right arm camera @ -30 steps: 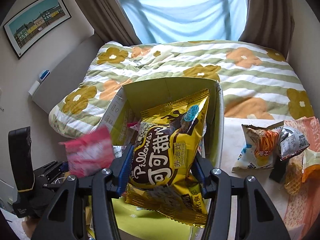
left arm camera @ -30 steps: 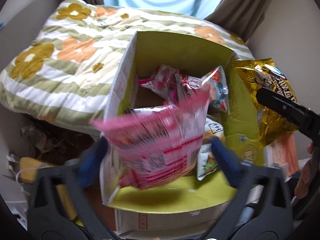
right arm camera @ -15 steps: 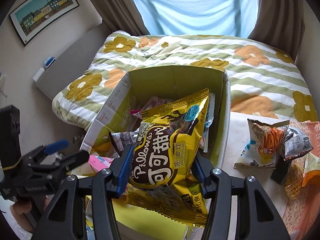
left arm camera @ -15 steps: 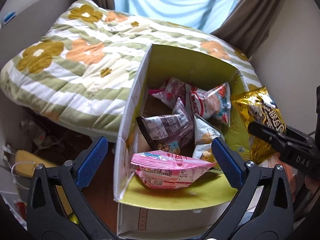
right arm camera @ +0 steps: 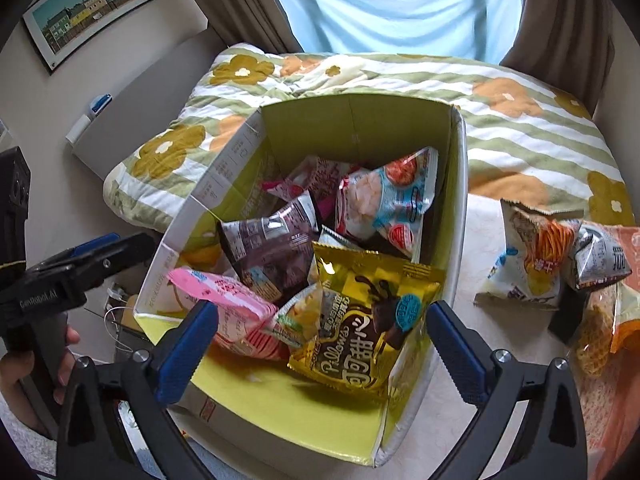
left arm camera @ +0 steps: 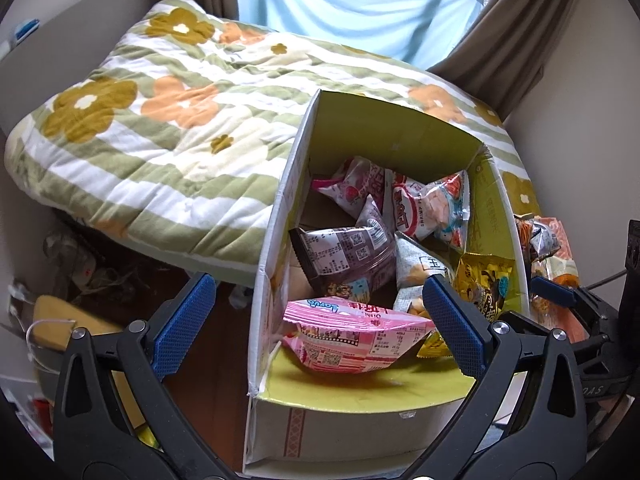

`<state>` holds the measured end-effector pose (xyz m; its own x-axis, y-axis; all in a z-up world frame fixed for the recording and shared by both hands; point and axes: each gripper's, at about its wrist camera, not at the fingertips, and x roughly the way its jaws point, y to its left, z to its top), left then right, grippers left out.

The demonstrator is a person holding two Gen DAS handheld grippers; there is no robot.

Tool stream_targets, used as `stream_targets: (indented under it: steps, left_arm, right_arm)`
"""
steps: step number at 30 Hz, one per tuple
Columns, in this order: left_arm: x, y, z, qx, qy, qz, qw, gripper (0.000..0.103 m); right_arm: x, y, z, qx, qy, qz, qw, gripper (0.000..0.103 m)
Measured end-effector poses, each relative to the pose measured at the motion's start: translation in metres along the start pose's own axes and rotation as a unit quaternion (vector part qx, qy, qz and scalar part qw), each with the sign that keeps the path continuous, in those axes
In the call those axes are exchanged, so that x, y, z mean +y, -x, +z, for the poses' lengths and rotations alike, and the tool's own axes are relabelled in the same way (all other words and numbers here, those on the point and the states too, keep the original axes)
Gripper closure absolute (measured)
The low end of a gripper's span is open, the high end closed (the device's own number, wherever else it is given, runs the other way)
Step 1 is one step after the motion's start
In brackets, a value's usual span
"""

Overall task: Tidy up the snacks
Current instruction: 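Move both tools back over the remaining snacks on the sheet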

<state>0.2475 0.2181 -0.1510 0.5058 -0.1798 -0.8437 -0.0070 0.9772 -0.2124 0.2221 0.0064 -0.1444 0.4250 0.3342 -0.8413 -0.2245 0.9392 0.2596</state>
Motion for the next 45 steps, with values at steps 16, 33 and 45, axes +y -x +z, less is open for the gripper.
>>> stream_targets:
  steps: [16,33,45]
  left_arm:
    - [-0.055,0.013,0.015,-0.009,-0.087,-0.072,0.9935,0.0]
    - [-0.197,0.01,0.027,-0.024,-0.148,-0.142,0.9785,0.0]
    - [-0.297,-0.039,0.012,0.004,-0.084,-0.085,0.9929,0.0]
  right_arm:
    - [-0.007,0.065,-0.019,-0.08,-0.049,-0.051,0.994,0.0]
    - [-0.129,0.172,-0.009,-0.13,-0.053,-0.143,0.98,0.0]
    - [-0.273,0.169,0.035,-0.058,-0.03,-0.061,0.996,0.0]
